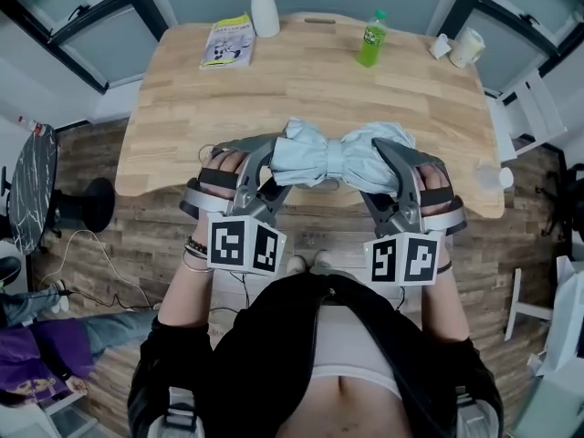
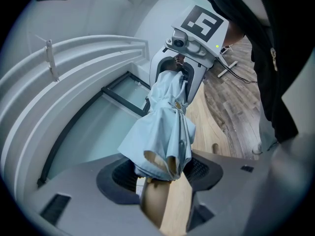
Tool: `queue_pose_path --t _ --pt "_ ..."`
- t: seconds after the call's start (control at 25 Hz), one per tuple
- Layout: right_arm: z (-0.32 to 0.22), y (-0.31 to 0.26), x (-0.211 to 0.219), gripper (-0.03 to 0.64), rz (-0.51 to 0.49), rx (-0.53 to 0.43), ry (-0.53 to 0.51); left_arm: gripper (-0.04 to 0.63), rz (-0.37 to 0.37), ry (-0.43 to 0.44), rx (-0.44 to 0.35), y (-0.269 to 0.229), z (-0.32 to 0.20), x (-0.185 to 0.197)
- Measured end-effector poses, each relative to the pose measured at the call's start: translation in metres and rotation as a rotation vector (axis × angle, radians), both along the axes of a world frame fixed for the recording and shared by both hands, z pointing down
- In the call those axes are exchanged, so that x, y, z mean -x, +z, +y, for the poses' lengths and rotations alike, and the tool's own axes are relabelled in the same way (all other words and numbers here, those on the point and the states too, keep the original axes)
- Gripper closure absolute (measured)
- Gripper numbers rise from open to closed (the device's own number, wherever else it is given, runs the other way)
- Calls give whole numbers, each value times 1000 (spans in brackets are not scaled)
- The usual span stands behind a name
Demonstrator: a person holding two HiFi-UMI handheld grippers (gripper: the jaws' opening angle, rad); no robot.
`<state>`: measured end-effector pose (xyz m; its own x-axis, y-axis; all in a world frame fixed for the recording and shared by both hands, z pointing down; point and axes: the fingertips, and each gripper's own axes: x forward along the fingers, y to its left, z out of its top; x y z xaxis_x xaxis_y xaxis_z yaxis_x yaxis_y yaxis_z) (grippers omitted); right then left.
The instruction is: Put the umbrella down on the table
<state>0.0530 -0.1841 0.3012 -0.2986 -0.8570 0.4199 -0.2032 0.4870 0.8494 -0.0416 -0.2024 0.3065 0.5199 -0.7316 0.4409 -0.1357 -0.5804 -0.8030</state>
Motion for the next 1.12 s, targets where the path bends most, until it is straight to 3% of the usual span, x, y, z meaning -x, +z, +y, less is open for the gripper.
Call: queue_pose_path --t 1.12 --pt "-48 7 -23 295 7 9 -71 339 4 -53 15 8 -43 -23"
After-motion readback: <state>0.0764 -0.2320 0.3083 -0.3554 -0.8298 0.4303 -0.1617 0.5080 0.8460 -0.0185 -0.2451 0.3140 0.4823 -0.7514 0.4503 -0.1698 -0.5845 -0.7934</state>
